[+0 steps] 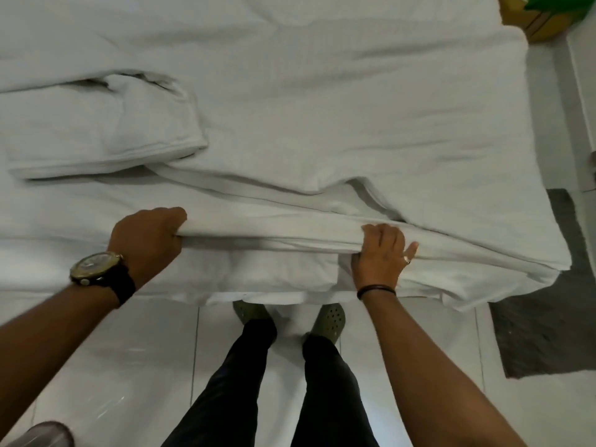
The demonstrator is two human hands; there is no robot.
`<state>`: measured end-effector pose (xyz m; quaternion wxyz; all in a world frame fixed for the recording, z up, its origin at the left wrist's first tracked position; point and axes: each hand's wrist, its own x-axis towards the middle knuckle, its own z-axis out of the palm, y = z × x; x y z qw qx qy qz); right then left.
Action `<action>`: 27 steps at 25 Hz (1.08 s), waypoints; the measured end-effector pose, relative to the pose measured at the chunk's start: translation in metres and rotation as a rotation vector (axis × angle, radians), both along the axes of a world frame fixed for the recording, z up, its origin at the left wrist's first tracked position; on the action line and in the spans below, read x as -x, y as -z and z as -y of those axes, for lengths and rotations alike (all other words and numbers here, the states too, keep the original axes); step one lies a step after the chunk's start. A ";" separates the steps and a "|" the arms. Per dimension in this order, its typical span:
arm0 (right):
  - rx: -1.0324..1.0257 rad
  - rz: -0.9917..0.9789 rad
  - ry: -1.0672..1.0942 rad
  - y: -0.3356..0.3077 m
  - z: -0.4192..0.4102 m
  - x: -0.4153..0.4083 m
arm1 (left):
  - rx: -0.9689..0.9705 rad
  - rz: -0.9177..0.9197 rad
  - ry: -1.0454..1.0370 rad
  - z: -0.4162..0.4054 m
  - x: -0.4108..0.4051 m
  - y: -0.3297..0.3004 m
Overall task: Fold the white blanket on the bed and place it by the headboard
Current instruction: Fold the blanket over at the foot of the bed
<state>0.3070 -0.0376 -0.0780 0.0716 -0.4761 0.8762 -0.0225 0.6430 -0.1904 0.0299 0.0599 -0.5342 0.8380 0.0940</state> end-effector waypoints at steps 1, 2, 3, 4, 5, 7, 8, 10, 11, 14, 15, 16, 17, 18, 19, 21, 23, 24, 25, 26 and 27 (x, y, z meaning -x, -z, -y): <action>0.029 -0.009 0.080 -0.005 0.006 0.023 | 0.010 -0.001 0.004 -0.003 -0.002 -0.003; 0.023 -0.011 0.149 -0.008 0.002 0.051 | 0.027 -0.001 0.014 -0.008 -0.004 -0.003; 0.000 -0.018 0.188 -0.011 -0.010 0.080 | 0.045 0.006 0.033 -0.014 -0.005 -0.001; -0.032 -0.045 0.178 -0.012 -0.026 0.104 | 0.036 0.031 0.044 -0.021 -0.006 0.003; -0.082 -0.068 0.121 -0.014 -0.044 0.120 | 0.009 0.069 0.052 -0.030 -0.007 0.010; -0.215 -0.124 -0.040 -0.014 -0.079 0.126 | -0.100 0.172 0.072 -0.050 -0.011 0.033; -0.281 -0.129 -0.099 -0.011 -0.092 0.121 | -0.175 0.211 0.069 -0.060 -0.012 0.044; -0.481 -0.035 -0.179 -0.005 -0.101 0.108 | -0.343 0.352 0.133 -0.073 -0.010 0.063; -0.537 0.007 -0.178 -0.001 -0.096 0.107 | -0.394 0.418 0.161 -0.070 -0.006 0.071; -0.372 0.060 -0.120 -0.013 -0.053 0.101 | -0.285 0.263 0.183 -0.035 0.021 0.068; -0.221 0.039 -0.136 -0.016 -0.038 0.095 | -0.133 0.181 0.215 -0.016 0.032 0.065; -0.127 -0.023 -0.156 -0.016 -0.025 0.087 | 0.017 0.132 0.248 0.002 0.042 0.064; -0.133 -0.074 -0.161 -0.018 -0.013 0.079 | 0.111 0.124 0.264 0.020 0.051 0.064; -0.173 -0.100 -0.144 -0.017 -0.001 0.074 | 0.138 0.163 0.277 0.037 0.058 0.065; -0.219 -0.118 -0.111 -0.017 0.013 0.072 | 0.125 0.226 0.287 0.055 0.066 0.067; -0.255 -0.101 -0.078 -0.021 0.038 0.073 | 0.012 0.352 0.306 0.085 0.075 0.069; -0.155 -0.022 -0.089 -0.032 0.049 0.075 | -0.047 0.363 0.323 0.108 0.070 0.065; -0.075 -0.024 -0.149 -0.036 0.040 0.073 | -0.076 0.368 0.335 0.110 0.058 0.065; -0.020 -0.043 -0.245 -0.038 0.023 0.067 | -0.125 0.389 0.370 0.104 0.040 0.068; -0.013 -0.050 -0.331 -0.036 0.000 0.055 | -0.208 0.419 0.430 0.087 0.016 0.073; -0.040 -0.041 -0.401 -0.033 -0.026 0.041 | -0.312 0.439 0.479 0.061 -0.010 0.077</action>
